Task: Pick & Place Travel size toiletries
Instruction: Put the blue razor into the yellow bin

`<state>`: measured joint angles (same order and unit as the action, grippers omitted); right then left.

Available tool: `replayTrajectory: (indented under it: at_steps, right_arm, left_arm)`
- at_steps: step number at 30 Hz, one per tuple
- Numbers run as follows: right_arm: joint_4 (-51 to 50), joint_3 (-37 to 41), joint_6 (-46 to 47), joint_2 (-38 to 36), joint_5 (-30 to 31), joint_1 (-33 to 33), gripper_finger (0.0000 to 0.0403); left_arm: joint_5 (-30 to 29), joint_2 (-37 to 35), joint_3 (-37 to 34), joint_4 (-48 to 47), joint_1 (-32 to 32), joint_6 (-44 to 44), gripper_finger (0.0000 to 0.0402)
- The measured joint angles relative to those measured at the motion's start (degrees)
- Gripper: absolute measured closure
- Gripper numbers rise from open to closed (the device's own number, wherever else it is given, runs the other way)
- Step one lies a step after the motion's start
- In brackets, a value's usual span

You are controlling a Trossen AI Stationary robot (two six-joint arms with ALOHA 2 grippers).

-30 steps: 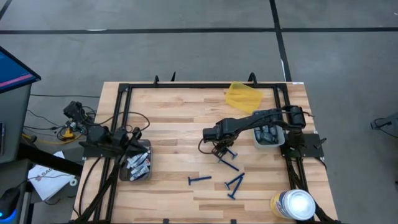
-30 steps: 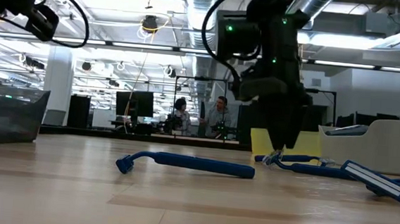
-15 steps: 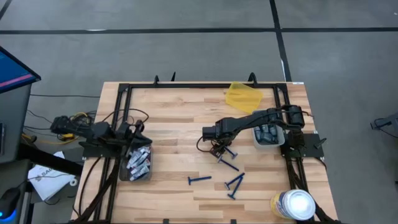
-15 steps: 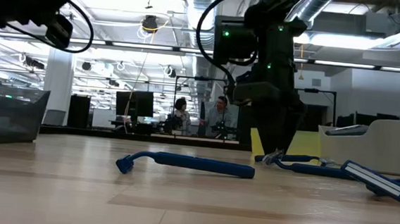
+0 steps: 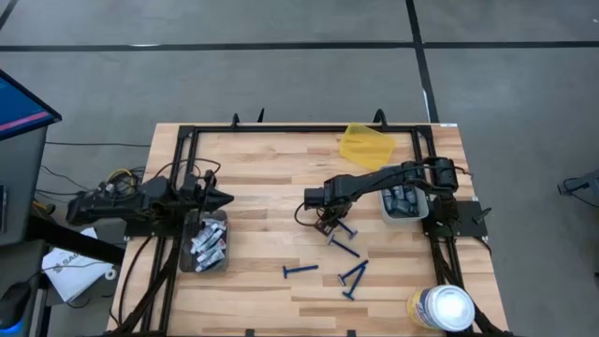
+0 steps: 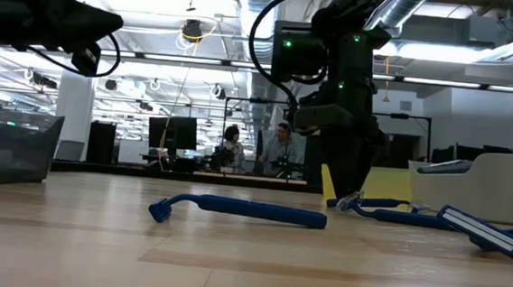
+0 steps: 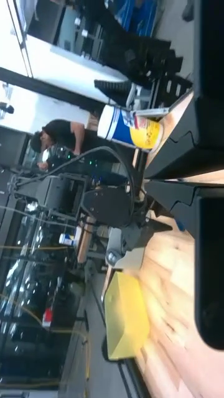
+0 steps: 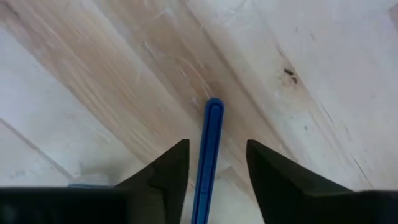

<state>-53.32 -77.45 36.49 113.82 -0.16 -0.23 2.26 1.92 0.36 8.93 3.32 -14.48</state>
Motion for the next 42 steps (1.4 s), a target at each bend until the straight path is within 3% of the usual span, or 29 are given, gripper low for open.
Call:
replayTrajectory:
  at_steps: [6,16,23,27,32,42]
  right_arm:
    - [0.7,-0.1,-2.0,0.9,0.0,0.2,0.0286]
    - [0.7,-0.4,-3.5,4.9,-1.5,0.4,0.0303]
    - [1.3,-0.2,-3.6,3.9,-1.6,0.1,0.0387]
    - [1.8,0.0,-3.6,2.8,-1.6,-0.6,0.0373]
    - [1.8,0.2,-4.3,1.5,0.0,-1.3,0.0393]
    - [1.6,-0.8,-6.5,-1.6,0.2,-2.9,0.0394]
  left_arm:
    - [2.6,0.0,0.0,-0.1,2.5,-2.0,0.0393]
    - [2.6,1.2,0.0,0.2,2.6,-1.0,0.0394]
    - [2.6,1.9,0.0,0.2,2.6,-1.0,0.0396]
    - [2.5,1.9,0.0,0.4,2.6,-1.0,0.0393]
    - [2.5,1.9,0.0,0.5,2.6,-1.0,0.0392]
    - [2.5,1.9,0.0,0.6,2.6,-1.0,0.0392]
